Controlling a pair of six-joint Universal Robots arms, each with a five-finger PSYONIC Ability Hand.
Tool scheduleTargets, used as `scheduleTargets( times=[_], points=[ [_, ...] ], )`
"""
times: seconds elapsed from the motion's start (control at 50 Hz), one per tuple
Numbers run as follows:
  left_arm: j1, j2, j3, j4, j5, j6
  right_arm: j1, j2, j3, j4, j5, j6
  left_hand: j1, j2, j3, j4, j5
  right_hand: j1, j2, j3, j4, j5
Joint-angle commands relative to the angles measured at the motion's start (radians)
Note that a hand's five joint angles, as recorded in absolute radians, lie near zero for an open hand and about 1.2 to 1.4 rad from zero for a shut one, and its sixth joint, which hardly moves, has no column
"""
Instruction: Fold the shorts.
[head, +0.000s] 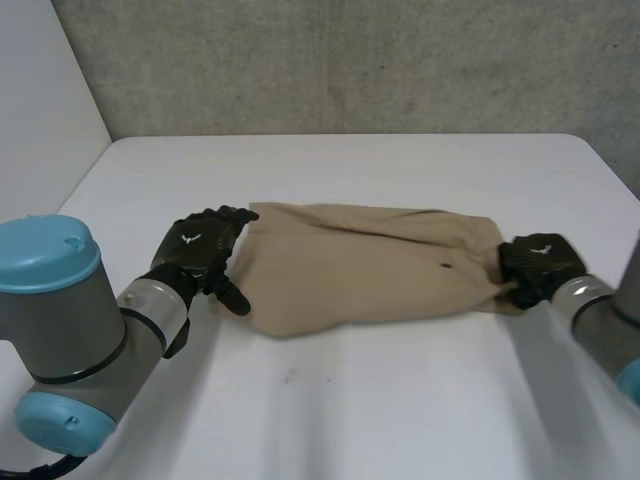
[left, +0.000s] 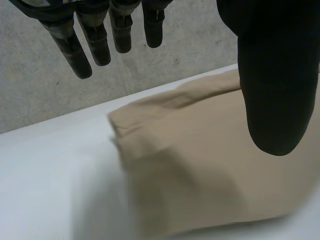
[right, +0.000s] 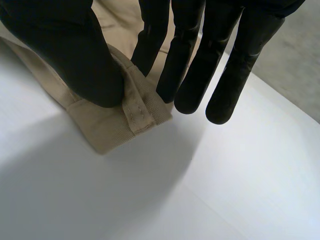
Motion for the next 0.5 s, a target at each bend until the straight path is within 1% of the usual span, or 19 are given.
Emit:
scheduleTargets(
  times=[0.02,0.1,0.14,0.24,0.3,0.32,0.36,0.38,0.4,0.44,0.46,0.5],
  points=[
    [0.003,0.016,0.002,-0.001,-0.002,0.000,-0.106,-0.051,-0.045,0.089,0.054,-0.204,-0.015,-0.030,-0.048,-0.033,-0.047,0.467,0.218,0.221,0.205,0.280],
    [0.006,0.019,0.002,-0.001,-0.003,0.000,-0.095,-0.063,-0.086,0.089,0.080,-0.278,-0.015,-0.030,-0.048,-0.033,-0.047,0.467,0.218,0.221,0.205,0.280],
    [0.008,0.021,0.002,-0.001,-0.003,0.000,-0.045,-0.075,-0.124,0.092,0.087,-0.290,-0.015,-0.030,-0.048,-0.033,-0.047,0.467,0.218,0.221,0.205,0.280],
    [0.011,0.024,0.002,-0.001,-0.005,0.000,0.147,-0.100,-0.232,0.098,0.082,-0.292,-0.015,-0.030,-0.048,-0.033,-0.047,0.467,0.218,0.221,0.205,0.280],
    [0.012,0.031,0.002,-0.001,-0.003,0.000,0.214,-0.098,-0.249,0.096,0.070,-0.298,-0.015,-0.030,-0.048,-0.033,-0.047,0.467,0.218,0.221,0.205,0.280],
    [0.014,0.036,0.002,-0.001,-0.002,0.000,0.272,-0.095,-0.256,0.093,0.064,-0.298,-0.015,-0.030,-0.048,-0.033,-0.047,0.467,0.218,0.221,0.205,0.280],
    [0.017,0.042,0.002,-0.001,0.000,0.000,0.333,-0.089,-0.261,0.090,0.054,-0.298,-0.015,-0.030,-0.048,-0.033,-0.047,0.467,0.218,0.221,0.205,0.280],
    [0.018,0.044,0.002,-0.001,0.000,0.000,0.400,-0.078,-0.262,0.084,0.033,-0.298,-0.015,-0.030,-0.048,-0.033,-0.047,0.467,0.218,0.221,0.205,0.280],
    [0.018,0.047,0.003,-0.001,0.000,0.001,0.432,-0.071,-0.262,0.082,0.019,-0.298,-0.015,-0.030,-0.048,-0.033,-0.047,0.467,0.218,0.221,0.205,0.280],
    [0.020,0.053,0.005,-0.001,0.001,0.000,0.483,-0.052,-0.261,0.084,-0.019,-0.295,-0.015,-0.030,-0.048,-0.033,-0.047,0.467,0.218,0.221,0.205,0.280],
    [0.020,0.056,0.005,-0.001,0.000,0.000,0.523,-0.038,-0.258,0.084,-0.065,-0.287,-0.015,-0.030,-0.048,-0.033,-0.047,0.467,0.218,0.221,0.205,0.280],
    [0.023,0.064,0.006,-0.001,0.001,0.000,0.549,-0.028,-0.250,0.086,-0.109,-0.283,-0.015,-0.030,-0.048,-0.033,-0.047,0.467,0.218,0.221,0.205,0.280]
  ],
)
